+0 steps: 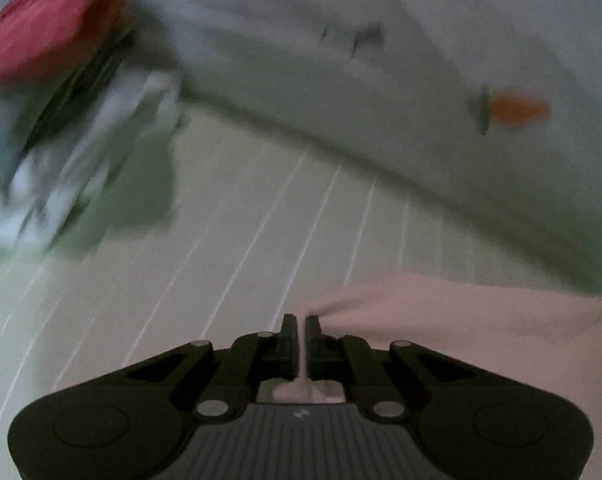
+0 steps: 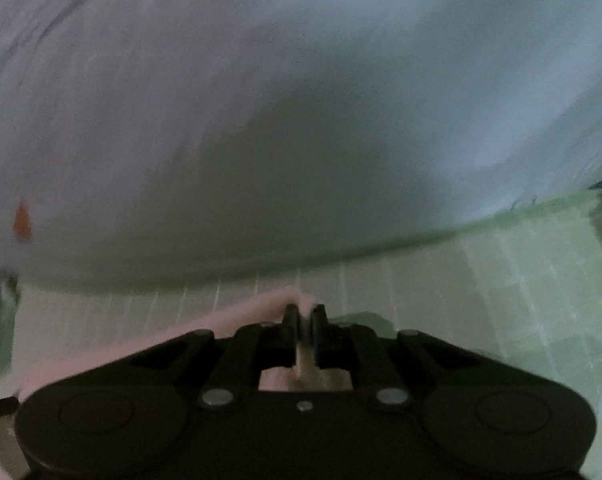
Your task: Fold clothes
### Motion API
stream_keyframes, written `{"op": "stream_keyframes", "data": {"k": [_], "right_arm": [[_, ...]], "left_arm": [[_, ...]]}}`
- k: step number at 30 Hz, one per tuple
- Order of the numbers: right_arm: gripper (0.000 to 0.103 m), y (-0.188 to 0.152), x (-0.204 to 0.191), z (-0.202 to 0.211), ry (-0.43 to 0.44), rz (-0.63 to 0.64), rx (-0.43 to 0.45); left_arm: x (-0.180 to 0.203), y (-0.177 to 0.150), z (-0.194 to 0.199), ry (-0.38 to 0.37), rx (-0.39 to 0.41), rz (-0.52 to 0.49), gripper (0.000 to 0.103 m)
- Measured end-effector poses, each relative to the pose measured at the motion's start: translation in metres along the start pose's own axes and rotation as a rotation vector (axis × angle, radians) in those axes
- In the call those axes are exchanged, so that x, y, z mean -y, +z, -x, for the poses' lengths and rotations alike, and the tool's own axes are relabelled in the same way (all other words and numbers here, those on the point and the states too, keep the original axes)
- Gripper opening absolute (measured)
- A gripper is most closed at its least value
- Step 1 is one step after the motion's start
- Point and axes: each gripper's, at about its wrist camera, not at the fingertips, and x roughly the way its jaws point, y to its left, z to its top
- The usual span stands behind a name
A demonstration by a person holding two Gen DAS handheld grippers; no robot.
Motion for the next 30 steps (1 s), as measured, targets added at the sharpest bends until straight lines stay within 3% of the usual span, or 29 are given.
{"op": "stream_keyframes", "data": {"k": [1,2,5,7,13,17,21,23,24,25,26,28,30], "right_arm": [[0.029,0.007,0.002,0.002,-0.022,-0.009,0.014],[0.037,0.007,0.004,0.009,-0.049,0.009,0.031],[0.05,-0.005,0.015,0.036,-0.108,0.051,0.068],[0.053,-0.025,0.029,0.059,-0.122,0.065,0.073],[0.06,-0.13,0.077,0.121,-0.227,0.048,-0.062],[0.072,-0.186,0.089,0.157,-0.226,-0.025,-0.132],[0.074,-0.226,0.096,0.179,-0.187,-0.08,-0.154],[0.07,-0.241,0.094,0.188,-0.167,-0.082,-0.142],[0.058,-0.245,0.092,0.192,-0.166,-0.063,-0.138],[0.038,-0.249,0.091,0.196,-0.166,-0.042,-0.137],[0.021,-0.252,0.089,0.2,-0.165,-0.021,-0.136],[0.006,-0.257,0.09,0.208,-0.144,-0.013,-0.134],[0.004,-0.266,0.093,0.218,-0.117,-0.046,-0.133]], "left_arm": [[0.007,0.011,0.0,-0.005,0.024,0.0,0.017],[0.014,0.018,0.005,-0.004,0.051,-0.004,0.019],[0.025,0.013,0.027,-0.052,0.084,-0.025,0.045],[0.026,-0.004,0.042,-0.095,0.073,-0.033,0.05],[-0.002,-0.11,0.08,-0.107,-0.144,-0.016,0.051],[-0.016,-0.18,0.109,-0.124,-0.277,0.004,0.054],[-0.016,-0.215,0.131,-0.181,-0.33,0.018,0.057],[-0.012,-0.223,0.136,-0.194,-0.337,0.001,0.056],[-0.01,-0.227,0.137,-0.193,-0.335,-0.001,0.055],[-0.008,-0.23,0.139,-0.185,-0.33,-0.004,0.051],[-0.006,-0.233,0.142,-0.162,-0.323,-0.012,0.035],[-0.006,-0.239,0.147,-0.116,-0.318,-0.021,0.009],[-0.013,-0.245,0.152,-0.104,-0.309,0.002,0.007]]}}
